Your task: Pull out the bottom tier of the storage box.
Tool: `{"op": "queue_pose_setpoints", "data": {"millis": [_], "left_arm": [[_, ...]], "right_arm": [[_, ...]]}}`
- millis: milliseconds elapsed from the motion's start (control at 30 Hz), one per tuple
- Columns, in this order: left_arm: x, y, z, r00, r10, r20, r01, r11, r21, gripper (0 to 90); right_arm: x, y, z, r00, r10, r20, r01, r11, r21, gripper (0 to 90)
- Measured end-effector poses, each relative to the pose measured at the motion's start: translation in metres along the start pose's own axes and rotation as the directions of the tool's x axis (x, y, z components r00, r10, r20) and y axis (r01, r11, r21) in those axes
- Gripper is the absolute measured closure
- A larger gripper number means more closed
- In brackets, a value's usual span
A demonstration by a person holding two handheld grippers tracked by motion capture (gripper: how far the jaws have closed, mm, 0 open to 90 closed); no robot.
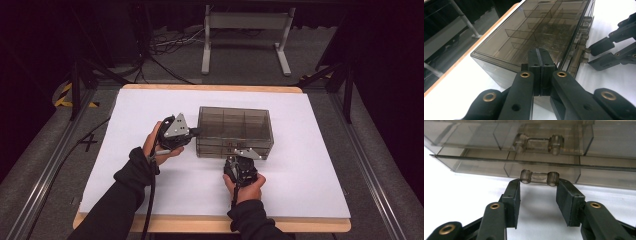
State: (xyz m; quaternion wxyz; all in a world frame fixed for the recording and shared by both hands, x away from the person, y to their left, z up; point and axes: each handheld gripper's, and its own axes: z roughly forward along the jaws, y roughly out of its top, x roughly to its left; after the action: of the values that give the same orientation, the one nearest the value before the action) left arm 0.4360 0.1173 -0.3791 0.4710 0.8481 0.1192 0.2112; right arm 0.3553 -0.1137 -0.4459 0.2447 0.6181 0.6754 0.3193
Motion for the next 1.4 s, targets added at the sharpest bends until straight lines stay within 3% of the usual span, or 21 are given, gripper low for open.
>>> {"op": "queue_pose_setpoints", "data": {"millis": [67, 133, 300, 433, 533, 667, 733, 800, 1000, 1033, 1067, 1100, 1200, 1333, 1367, 1400], "left_arm": [[0.0, 0.0, 0.0, 1.0, -0.003, 0.003, 0.003, 1.0, 0.0, 90.0], [0.001, 0.0, 0.0, 1.0, 0.002, 0.001, -0.002, 1.0, 0.001, 90.0], [0.0, 0.0, -0.001, 1.0, -0.003, 0.003, 0.003, 1.0, 0.003, 90.0], [0.002, -0.004, -0.011, 0.9977, -0.058, 0.035, 0.059, 0.9978, -0.03, 86.8], [0.001, -0.006, -0.021, 0.9967, -0.069, 0.043, 0.071, 0.9961, -0.052, 86.5], [-0.008, -0.016, -0.036, 0.9916, -0.112, 0.065, 0.116, 0.9902, -0.077, 80.8], [-0.014, -0.023, -0.039, 0.9911, -0.106, 0.08, 0.111, 0.992, -0.059, 77.5], [-0.021, -0.031, -0.04, 0.9914, -0.109, 0.072, 0.112, 0.9933, -0.03, 72.5], [-0.032, -0.054, -0.032, 0.9858, -0.151, 0.074, 0.147, 0.9872, 0.062, 61.7], [-0.032, -0.054, -0.032, 0.9858, -0.151, 0.074, 0.147, 0.9872, 0.062, 60.4], [-0.034, -0.058, -0.027, 0.9853, -0.153, 0.077, 0.145, 0.9846, 0.097, 59.2], [-0.034, -0.058, -0.027, 0.9853, -0.153, 0.077, 0.145, 0.9846, 0.097, 57.9], [-0.037, -0.061, -0.017, 0.9816, -0.172, 0.083, 0.161, 0.9789, 0.127, 52.8], [-0.038, -0.061, -0.01, 0.9784, -0.186, 0.091, 0.17, 0.9731, 0.155, 47.0], [-0.038, -0.061, -0.008, 0.9779, -0.19, 0.088, 0.174, 0.9717, 0.159, 46.5], [-0.038, -0.061, -0.007, 0.9765, -0.198, 0.085, 0.183, 0.9698, 0.161, 45.8]], "right_arm": [[0.001, 0.0, 0.0, 1.0, -0.006, 0.006, 0.006, 1.0, -0.002, 56.3], [0.002, 0.0, 0.0, 0.9995, -0.03, 0.003, 0.03, 1.0, 0.005, 48.6], [-0.004, -0.002, -0.003, 0.9987, -0.05, -0.01, 0.05, 0.999, 0.011, 49.8], [-0.012, 0.0, -0.012, 0.9956, -0.089, -0.029, 0.089, 0.996, -0.005, 48.6], [-0.018, 0.001, -0.018, 0.9913, -0.122, -0.049, 0.12, 0.992, -0.032, 47.9], [-0.031, 0.003, -0.03, 0.9806, -0.187, -0.059, 0.182, 0.98, -0.082, 47.1], [-0.04, 0.003, -0.036, 0.9715, -0.214, -0.101, 0.203, 0.972, -0.116, 46.0], [-0.05, 0.004, -0.042, 0.9637, -0.242, -0.113, 0.225, 0.964, -0.144, 45.2], [-0.088, 0.003, -0.053, 0.9324, -0.313, -0.181, 0.277, 0.94, -0.199, 43.1], [-0.094, 0.003, -0.053, 0.925, -0.333, -0.183, 0.295, 0.933, -0.206, 42.8], [-0.101, 0.002, -0.054, 0.9157, -0.357, -0.185, 0.316, 0.924, -0.216, 42.7], [-0.101, 0.002, -0.054, 0.9157, -0.357, -0.185, 0.316, 0.924, -0.216, 42.7], [-0.118, -0.002, -0.051, 0.8955, -0.403, -0.189, 0.36, 0.906, -0.224, 42.6], [-0.135, -0.007, -0.04, 0.8842, -0.405, -0.233, 0.363, 0.909, -0.203, 42.1], [-0.136, -0.007, -0.039, 0.8809, -0.409, -0.238, 0.367, 0.908, -0.203, 41.9], [-0.137, -0.006, -0.037, 0.8717, -0.424, -0.247, 0.381, 0.902, -0.203, 41.1]]}}
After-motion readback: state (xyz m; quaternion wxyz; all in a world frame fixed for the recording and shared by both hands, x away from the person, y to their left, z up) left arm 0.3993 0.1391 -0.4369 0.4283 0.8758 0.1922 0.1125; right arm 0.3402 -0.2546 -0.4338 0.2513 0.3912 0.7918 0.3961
